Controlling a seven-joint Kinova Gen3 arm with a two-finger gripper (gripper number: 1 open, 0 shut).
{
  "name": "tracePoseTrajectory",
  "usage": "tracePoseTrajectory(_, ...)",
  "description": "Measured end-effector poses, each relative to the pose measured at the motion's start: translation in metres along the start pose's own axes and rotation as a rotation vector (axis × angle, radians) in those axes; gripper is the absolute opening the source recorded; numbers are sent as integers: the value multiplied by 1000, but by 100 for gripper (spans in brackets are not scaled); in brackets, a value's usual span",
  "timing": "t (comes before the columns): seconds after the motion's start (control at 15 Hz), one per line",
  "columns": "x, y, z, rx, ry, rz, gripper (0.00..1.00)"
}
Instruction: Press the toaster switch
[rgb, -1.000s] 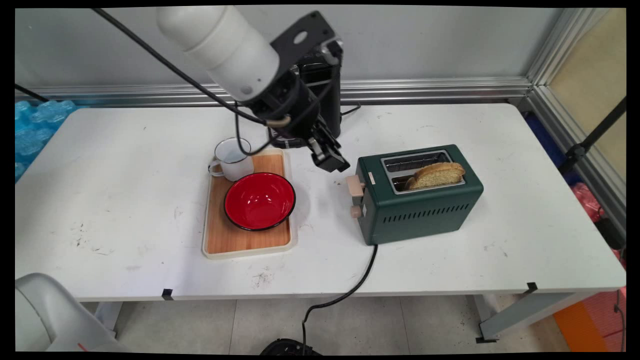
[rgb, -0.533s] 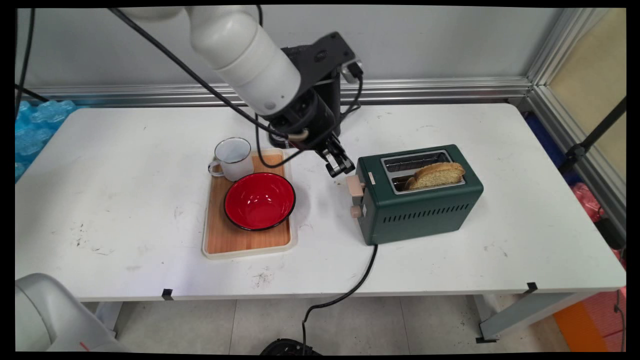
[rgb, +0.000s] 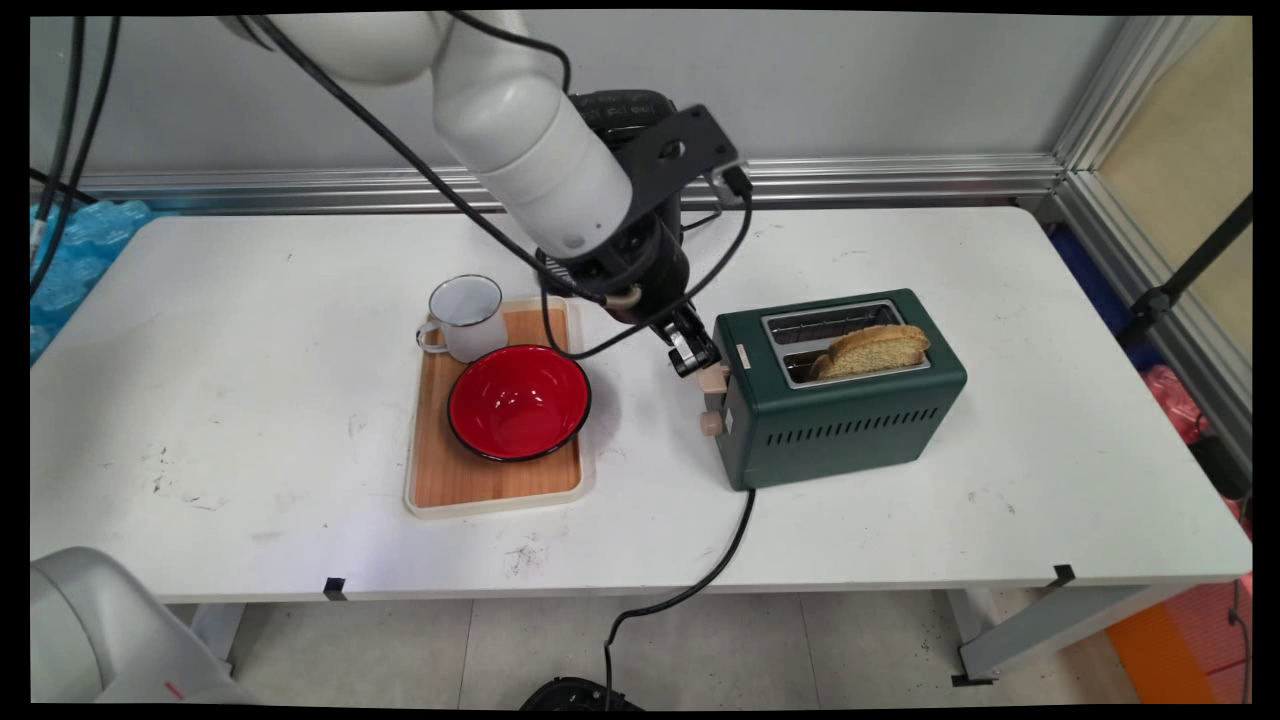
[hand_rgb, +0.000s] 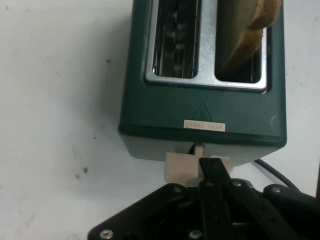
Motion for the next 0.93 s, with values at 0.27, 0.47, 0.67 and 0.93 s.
tracePoseTrajectory(0.27,1,-1,13,0,-17,6,0)
tracePoseTrajectory(0.47,2,-2,23,-2,-26,9,0)
tracePoseTrajectory(0.67,3,-3,31,-3,-34,9,0)
tracePoseTrajectory(0.93,3,-4,43,-6,-52,7,0)
